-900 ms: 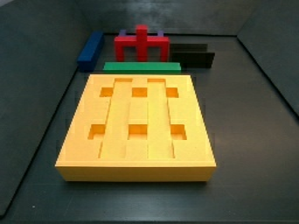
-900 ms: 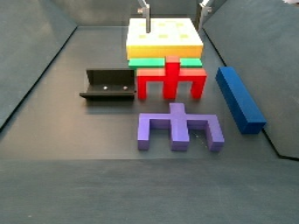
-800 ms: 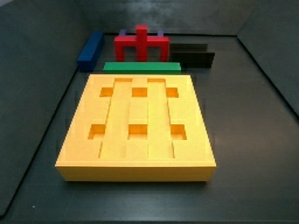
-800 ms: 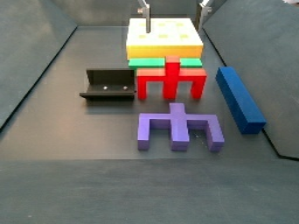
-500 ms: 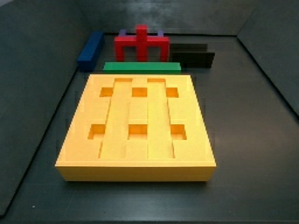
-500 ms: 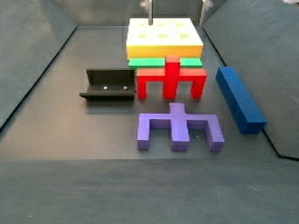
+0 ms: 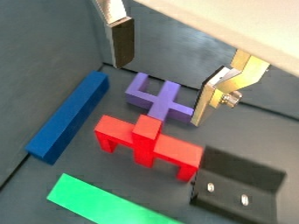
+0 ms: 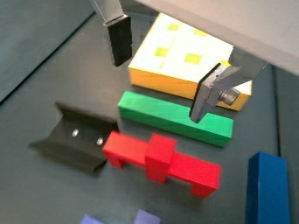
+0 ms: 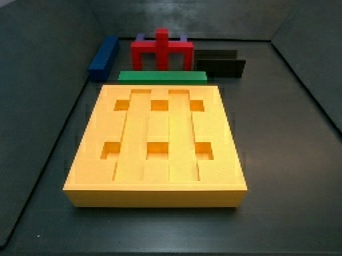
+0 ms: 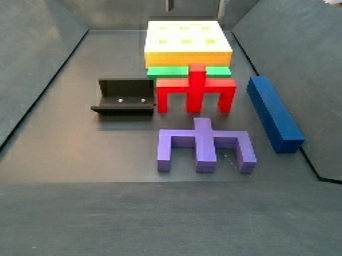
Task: Pick up the green object. Move up. Move to above the board. Insert the green object.
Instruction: Pick up the green object.
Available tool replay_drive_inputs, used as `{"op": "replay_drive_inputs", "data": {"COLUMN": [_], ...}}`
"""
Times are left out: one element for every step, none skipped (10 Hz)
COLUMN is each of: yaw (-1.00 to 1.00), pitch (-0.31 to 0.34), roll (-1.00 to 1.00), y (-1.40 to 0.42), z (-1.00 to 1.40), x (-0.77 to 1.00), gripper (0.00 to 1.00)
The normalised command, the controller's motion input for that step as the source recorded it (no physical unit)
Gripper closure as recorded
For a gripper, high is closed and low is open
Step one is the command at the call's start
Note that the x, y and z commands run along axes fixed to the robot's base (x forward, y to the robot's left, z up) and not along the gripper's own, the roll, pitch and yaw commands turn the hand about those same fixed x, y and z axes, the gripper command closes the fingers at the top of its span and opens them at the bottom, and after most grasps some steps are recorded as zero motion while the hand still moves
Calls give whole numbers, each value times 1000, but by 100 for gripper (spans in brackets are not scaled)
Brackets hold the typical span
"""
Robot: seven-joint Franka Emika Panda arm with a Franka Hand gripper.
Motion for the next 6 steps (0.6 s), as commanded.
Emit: {"op": "replay_drive_inputs", "data": {"yaw": [-914,-903,-889,-877,-877,-894], "pitch": [0,-10,-4,-20,-30,-50], "roll": [-46,-59,-41,-36,-36,-36], "y": [-249,-254,-303,-320,-320,-294], "z": [14,0,0,0,0,-26], "x": [34,29,31,9,0,0], "gripper": [0,0,0,0,0,0]}}
